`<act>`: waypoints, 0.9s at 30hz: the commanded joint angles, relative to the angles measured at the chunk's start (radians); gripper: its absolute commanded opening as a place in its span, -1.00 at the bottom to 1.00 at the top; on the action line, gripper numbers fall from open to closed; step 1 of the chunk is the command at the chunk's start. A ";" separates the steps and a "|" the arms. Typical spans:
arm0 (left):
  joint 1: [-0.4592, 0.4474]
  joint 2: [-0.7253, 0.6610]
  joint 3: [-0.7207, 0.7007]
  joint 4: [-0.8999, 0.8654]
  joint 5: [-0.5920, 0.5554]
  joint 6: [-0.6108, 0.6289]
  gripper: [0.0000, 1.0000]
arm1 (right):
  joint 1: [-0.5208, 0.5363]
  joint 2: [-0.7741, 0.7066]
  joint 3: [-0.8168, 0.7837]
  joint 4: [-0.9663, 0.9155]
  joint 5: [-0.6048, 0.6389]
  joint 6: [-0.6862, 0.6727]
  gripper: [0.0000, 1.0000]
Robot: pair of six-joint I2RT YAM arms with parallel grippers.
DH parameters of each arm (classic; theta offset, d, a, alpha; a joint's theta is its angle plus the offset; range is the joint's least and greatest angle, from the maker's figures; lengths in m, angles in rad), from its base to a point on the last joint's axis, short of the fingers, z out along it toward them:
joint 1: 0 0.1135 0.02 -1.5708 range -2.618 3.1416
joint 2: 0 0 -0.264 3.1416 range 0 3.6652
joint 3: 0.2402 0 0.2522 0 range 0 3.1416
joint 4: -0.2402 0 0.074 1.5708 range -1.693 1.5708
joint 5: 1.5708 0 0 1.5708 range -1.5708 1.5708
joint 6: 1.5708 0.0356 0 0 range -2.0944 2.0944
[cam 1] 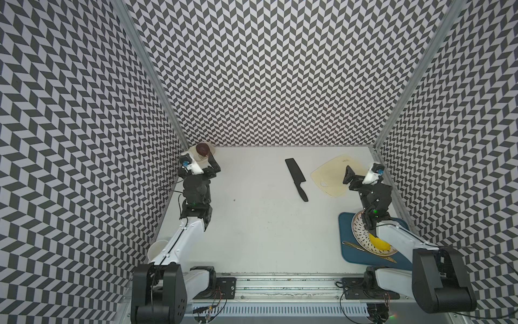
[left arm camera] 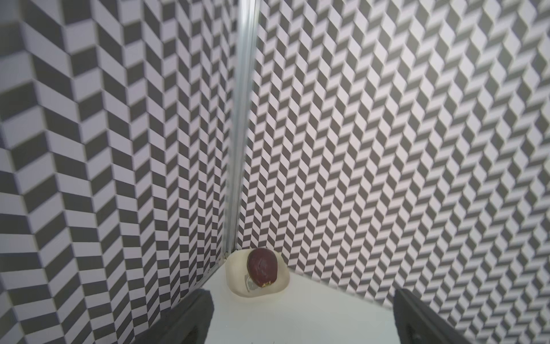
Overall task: Align the knife with the edge of the cutting board
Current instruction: Move the work surface to the center of the board.
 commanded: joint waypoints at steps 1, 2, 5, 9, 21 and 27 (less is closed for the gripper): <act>0.016 -0.050 0.103 -0.361 -0.182 -0.333 1.00 | 0.002 -0.051 0.073 -0.270 0.040 0.329 0.99; 0.020 -0.057 0.130 -0.409 -0.165 -0.368 1.00 | 0.001 -0.051 0.095 -0.314 0.054 0.409 0.99; 0.018 -0.078 0.189 -0.485 -0.022 -0.383 1.00 | 0.000 -0.018 0.141 -0.326 -0.077 0.357 0.99; -0.085 -0.121 0.129 -0.500 -0.039 -0.438 1.00 | 0.009 0.081 0.213 -0.388 -0.212 0.318 0.99; -0.572 -0.003 -0.182 -0.396 -0.309 -0.517 1.00 | 0.345 0.537 0.546 -0.680 -0.031 0.114 0.79; -0.648 0.076 -0.161 -0.418 -0.315 -0.509 1.00 | 0.372 0.662 0.644 -0.746 0.070 0.131 0.79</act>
